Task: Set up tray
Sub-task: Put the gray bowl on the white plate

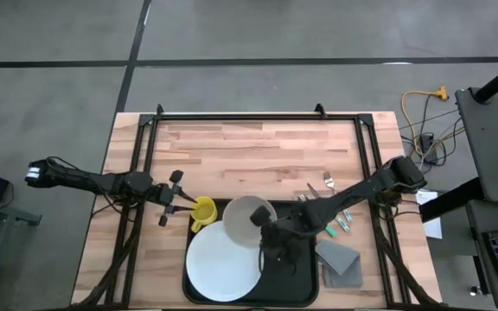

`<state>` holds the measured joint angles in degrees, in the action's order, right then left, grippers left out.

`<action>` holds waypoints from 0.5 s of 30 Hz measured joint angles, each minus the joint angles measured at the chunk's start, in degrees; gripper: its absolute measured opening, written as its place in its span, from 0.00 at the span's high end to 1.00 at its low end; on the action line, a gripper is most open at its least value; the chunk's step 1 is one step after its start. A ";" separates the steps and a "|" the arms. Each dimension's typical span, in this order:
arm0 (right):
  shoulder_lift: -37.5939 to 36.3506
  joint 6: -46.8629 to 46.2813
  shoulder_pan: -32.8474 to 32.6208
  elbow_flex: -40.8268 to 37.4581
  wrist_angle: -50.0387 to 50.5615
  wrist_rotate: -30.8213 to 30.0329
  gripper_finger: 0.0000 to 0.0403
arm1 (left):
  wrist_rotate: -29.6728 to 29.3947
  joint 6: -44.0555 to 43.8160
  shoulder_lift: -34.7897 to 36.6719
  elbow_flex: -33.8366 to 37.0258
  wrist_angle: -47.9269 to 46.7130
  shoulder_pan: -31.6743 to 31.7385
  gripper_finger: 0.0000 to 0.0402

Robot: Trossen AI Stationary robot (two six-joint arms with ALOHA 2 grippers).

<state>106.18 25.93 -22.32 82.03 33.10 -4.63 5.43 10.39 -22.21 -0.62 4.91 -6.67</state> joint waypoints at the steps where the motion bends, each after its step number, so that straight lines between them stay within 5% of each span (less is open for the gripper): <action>1: 0.72 0.00 -0.14 0.60 0.06 0.60 0.98 | 0.00 0.00 -0.01 0.00 0.00 0.01 0.77; 15: 10.87 3.50 -1.07 8.39 0.91 0.81 0.98 | 0.00 0.00 -0.01 0.00 0.00 -0.01 0.77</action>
<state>117.05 29.43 -23.39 90.42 34.01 -3.82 5.43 10.39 -22.22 -0.62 4.91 -6.68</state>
